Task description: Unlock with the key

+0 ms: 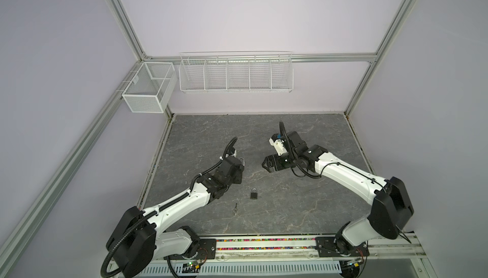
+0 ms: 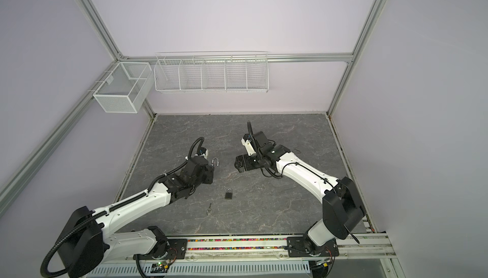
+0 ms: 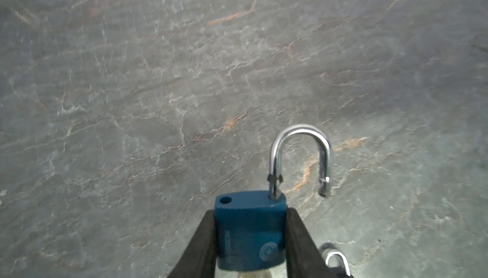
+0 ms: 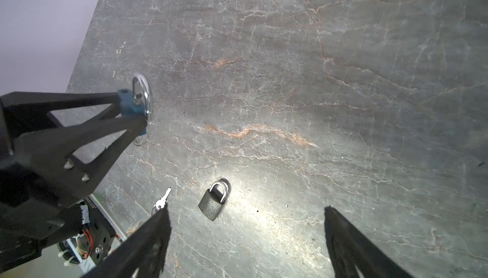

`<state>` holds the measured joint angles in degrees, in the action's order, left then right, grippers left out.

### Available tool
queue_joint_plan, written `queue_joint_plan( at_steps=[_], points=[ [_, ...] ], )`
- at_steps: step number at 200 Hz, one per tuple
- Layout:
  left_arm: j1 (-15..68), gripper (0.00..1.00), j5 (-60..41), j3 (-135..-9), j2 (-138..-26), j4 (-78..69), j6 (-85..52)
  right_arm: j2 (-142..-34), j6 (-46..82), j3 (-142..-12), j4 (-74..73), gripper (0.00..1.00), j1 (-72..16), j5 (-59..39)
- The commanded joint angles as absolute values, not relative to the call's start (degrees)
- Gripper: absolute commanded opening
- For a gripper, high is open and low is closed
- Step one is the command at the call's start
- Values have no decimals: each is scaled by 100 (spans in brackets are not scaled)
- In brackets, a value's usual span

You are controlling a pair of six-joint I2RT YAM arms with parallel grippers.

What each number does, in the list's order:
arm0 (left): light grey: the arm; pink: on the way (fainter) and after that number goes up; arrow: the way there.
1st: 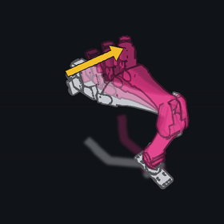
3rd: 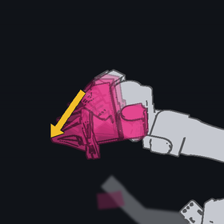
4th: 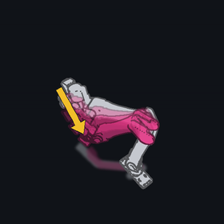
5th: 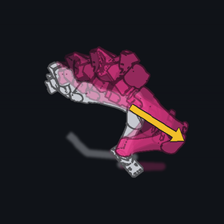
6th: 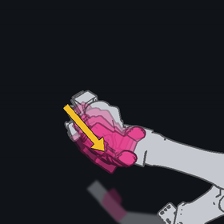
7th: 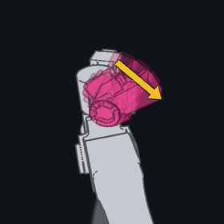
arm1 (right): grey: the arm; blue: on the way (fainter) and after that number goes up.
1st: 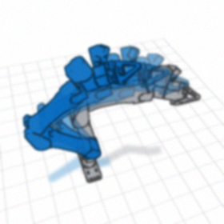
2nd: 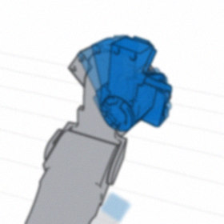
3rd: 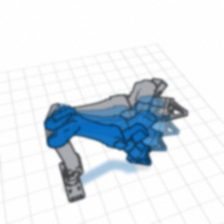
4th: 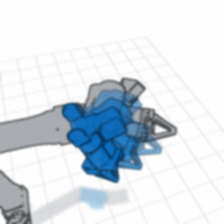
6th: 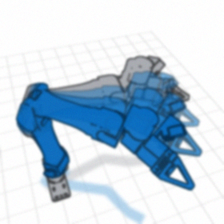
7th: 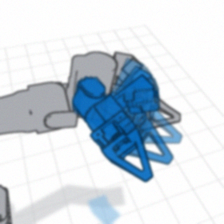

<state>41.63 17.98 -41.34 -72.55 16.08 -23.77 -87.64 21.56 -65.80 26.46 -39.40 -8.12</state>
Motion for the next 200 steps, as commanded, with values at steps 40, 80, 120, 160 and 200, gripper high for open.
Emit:
queue_joint_plan(
  at_steps=[40,80,120,160,200],
  points=[
    [3454,0,1189,-4851,-8384,2016,-3101,-8408,2698,-5950,1898,91,-4316,-469],
    [3308,0,1284,-5175,-8946,2216,-3116,-8402,2803,-5847,1904,90,-4439,-316],
    [3150,0,1185,-5431,-9333,2449,-2977,-8402,2856,-5787,1861,90,-4488,-179],
    [3085,0,1018,-5603,-9662,2613,-2930,-8438,2866,-5775,1848,90,-4491,-98],
    [3076,0,932,-5578,-9773,2568,-2923,-8445,2844,-5774,1929,90,-4501,-5]
  ],
)
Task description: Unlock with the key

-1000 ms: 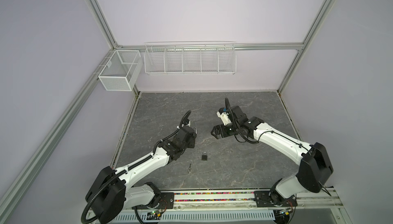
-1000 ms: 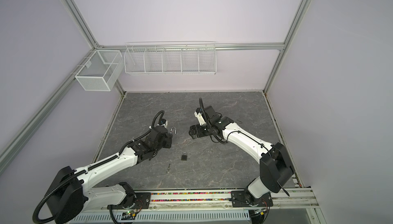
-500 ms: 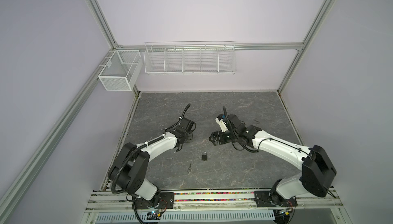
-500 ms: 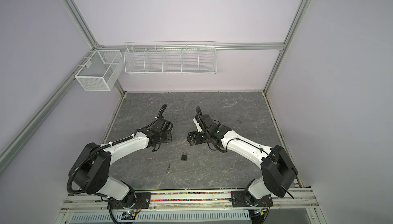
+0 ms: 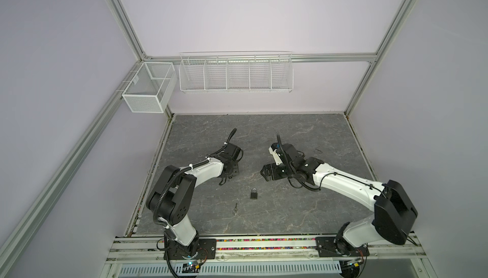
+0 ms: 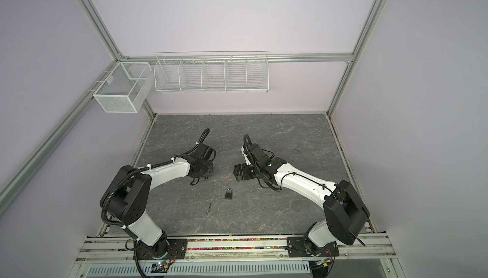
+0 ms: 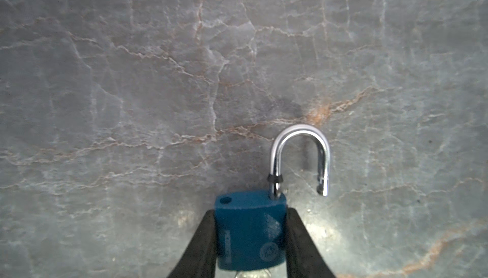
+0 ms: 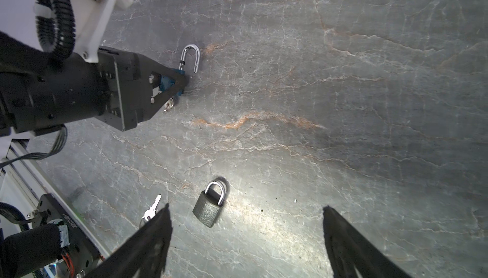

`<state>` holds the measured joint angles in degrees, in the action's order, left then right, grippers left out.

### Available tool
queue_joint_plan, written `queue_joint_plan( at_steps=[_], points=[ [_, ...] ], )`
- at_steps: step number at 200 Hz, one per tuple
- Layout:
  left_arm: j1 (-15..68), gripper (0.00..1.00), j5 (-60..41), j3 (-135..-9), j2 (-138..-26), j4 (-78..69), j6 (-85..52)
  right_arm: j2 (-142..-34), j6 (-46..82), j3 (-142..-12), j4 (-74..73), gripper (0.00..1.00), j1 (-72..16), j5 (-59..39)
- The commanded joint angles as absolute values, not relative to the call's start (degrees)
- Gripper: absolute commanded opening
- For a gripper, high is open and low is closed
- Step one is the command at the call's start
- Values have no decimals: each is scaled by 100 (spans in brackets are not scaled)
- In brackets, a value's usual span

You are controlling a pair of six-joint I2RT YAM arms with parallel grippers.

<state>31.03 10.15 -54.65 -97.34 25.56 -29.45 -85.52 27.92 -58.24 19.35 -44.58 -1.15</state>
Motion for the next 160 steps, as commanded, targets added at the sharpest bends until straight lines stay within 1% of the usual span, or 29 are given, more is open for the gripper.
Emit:
queue_joint_plan(
  at_steps=[1,21,47,74,95,120,131,146,160],
  points=[
    [3076,0,927,-5575,-9773,2567,-2925,-8446,2841,-5779,1931,90,-4505,-7],
    [3076,9,969,-5525,-9756,2555,-2933,-8463,2839,-5766,1916,91,-4519,45],
    [3079,27,1098,-5496,-9710,2664,-2903,-8535,2861,-5831,1920,91,-4544,44],
    [3077,34,1204,-5467,-9694,2714,-2927,-8596,2843,-5887,1935,91,-4589,118],
    [3076,42,1152,-5408,-9602,2660,-2935,-8579,2823,-5900,1960,90,-4662,218],
    [3076,46,1165,-5431,-9484,2712,-2927,-8579,2822,-5976,2058,91,-4739,279],
    [3076,52,1093,-5381,-9353,2641,-2918,-8558,2796,-6042,2143,90,-4795,289],
    [3070,54,1077,-5381,-9168,2655,-2926,-8476,2768,-6047,2189,90,-4908,413],
    [3067,61,1085,-5403,-8946,2782,-2951,-8418,2816,-6072,2251,91,-4989,428]
  ],
)
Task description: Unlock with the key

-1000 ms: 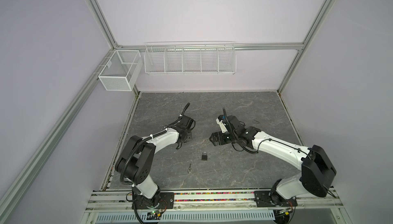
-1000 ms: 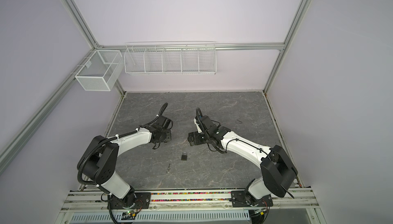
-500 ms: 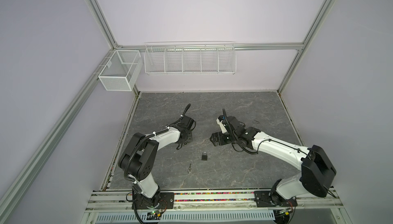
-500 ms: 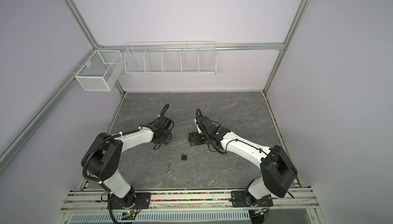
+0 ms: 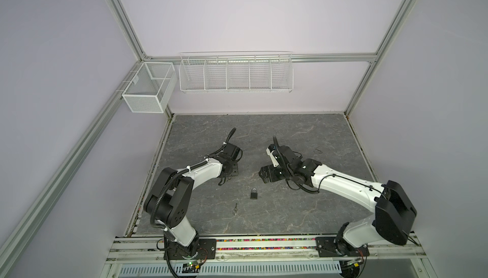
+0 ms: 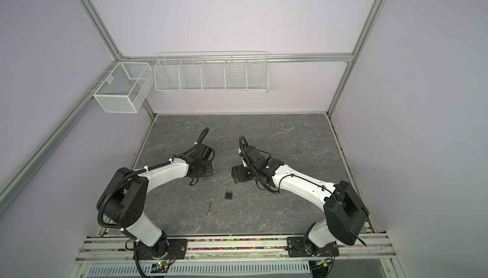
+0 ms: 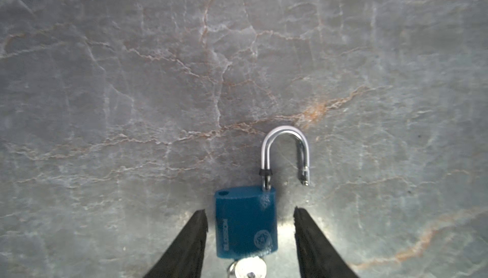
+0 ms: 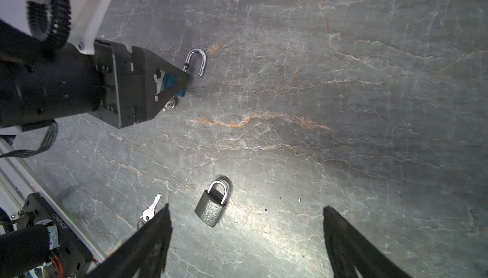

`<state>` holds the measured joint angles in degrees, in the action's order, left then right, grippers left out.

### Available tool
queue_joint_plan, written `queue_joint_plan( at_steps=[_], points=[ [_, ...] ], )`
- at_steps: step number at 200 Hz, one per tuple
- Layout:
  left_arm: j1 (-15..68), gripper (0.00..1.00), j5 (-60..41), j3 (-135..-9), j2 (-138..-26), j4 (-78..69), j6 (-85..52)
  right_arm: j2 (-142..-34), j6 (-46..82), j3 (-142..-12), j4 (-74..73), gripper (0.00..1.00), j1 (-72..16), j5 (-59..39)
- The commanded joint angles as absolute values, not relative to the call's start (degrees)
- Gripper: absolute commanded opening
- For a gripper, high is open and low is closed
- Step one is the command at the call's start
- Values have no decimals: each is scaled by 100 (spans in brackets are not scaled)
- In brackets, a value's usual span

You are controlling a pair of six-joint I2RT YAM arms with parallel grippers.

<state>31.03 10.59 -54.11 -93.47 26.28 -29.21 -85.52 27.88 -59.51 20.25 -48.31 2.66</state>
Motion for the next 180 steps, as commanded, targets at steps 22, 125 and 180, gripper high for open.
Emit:
queue_joint_plan(
  at_steps=[22,125,180],
  points=[
    [3059,68,1054,-5256,-8446,2804,-3012,-8414,2822,-6144,2391,91,-5192,539],
    [3011,99,1458,-4327,-5637,2991,-3292,-8987,3284,-6407,2229,91,-6577,595],
    [2989,99,1643,-4351,-4996,3611,-3477,-9728,3462,-6678,2299,91,-7036,632]
  ],
)
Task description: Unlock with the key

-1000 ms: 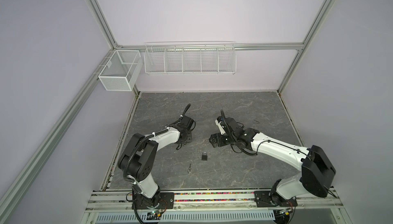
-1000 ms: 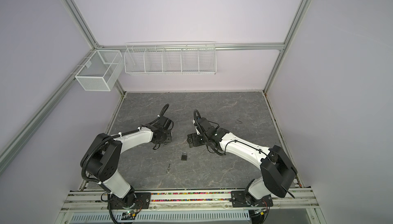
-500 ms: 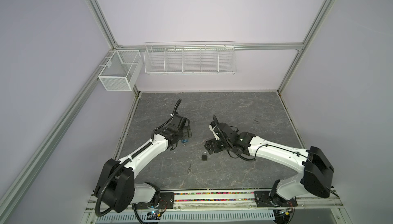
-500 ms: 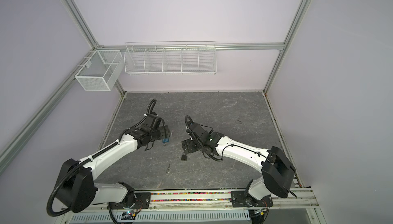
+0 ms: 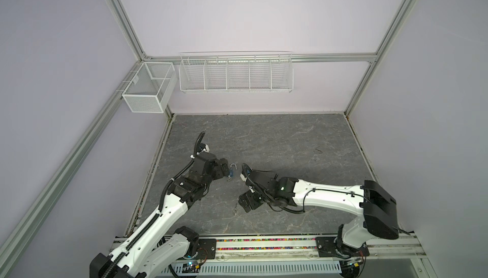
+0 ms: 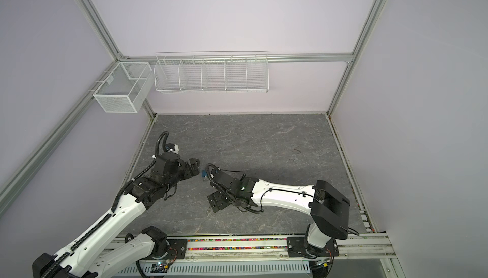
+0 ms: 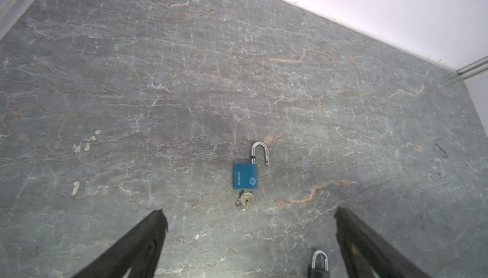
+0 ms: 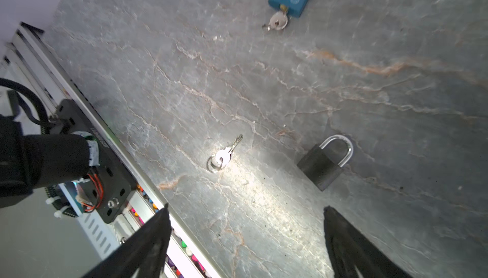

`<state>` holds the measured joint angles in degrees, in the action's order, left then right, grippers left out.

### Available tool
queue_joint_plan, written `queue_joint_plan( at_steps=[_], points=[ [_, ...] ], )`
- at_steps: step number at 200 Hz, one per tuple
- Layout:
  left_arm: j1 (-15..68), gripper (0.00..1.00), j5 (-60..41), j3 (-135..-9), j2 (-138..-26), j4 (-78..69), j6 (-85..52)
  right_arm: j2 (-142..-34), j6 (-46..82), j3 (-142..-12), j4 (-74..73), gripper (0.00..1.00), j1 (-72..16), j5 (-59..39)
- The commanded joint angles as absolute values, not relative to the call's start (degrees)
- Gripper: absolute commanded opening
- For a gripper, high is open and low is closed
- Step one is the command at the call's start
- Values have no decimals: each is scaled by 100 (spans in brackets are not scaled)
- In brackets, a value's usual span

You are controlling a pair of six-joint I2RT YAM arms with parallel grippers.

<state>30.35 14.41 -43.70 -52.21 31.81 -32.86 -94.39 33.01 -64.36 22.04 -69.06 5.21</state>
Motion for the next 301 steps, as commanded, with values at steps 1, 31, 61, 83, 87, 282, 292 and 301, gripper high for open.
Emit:
queue_joint_plan(
  at_steps=[1,31,61,83,87,282,292,301],
  points=[
    [2989,99,1644,-4342,-4985,3616,-3492,-9742,3463,-6683,2305,91,-7043,633],
    [2988,99,1634,-4285,-4719,3707,-3633,-10104,3468,-6840,2240,91,-7216,745],
    [2988,99,1841,-4291,-4495,3937,-3795,-10463,3421,-7057,2209,90,-7296,746],
    [2988,99,1940,-4250,-4350,4029,-3846,-10689,3330,-7169,2200,87,-7322,743],
    [2988,99,1950,-4234,-4351,4033,-3857,-10730,3323,-7200,2226,87,-7320,742],
    [2988,99,2348,-4105,-3643,4134,-4048,-11731,2955,-7913,2802,76,-7547,1689],
    [2988,99,2330,-4115,-3655,4131,-4058,-11756,2934,-7955,2926,76,-7584,1845],
    [2988,99,2327,-4113,-3665,4145,-4061,-11782,2905,-8016,3065,76,-7618,1977]
  ],
)
